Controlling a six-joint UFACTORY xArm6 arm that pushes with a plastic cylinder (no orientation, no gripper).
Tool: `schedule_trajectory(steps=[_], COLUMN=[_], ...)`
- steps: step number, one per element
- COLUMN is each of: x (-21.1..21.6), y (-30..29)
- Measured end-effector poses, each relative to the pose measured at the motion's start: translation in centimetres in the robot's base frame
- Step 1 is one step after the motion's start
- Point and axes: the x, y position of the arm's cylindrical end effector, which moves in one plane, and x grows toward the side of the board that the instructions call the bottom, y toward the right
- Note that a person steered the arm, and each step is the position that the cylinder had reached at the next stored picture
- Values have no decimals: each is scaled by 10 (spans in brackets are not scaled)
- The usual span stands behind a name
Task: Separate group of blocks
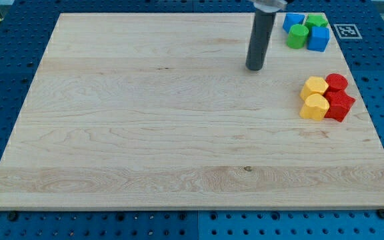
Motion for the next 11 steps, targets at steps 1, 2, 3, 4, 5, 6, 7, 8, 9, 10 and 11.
schedule_trajectory(steps=[1, 2, 3, 4, 5, 6, 7, 8, 9, 10, 11], x=[-14, -26, -40, -84, -133, -156, -155, -151, -147, -119, -83], y=[46, 109, 178, 202, 186, 147, 107, 107, 115, 117, 91])
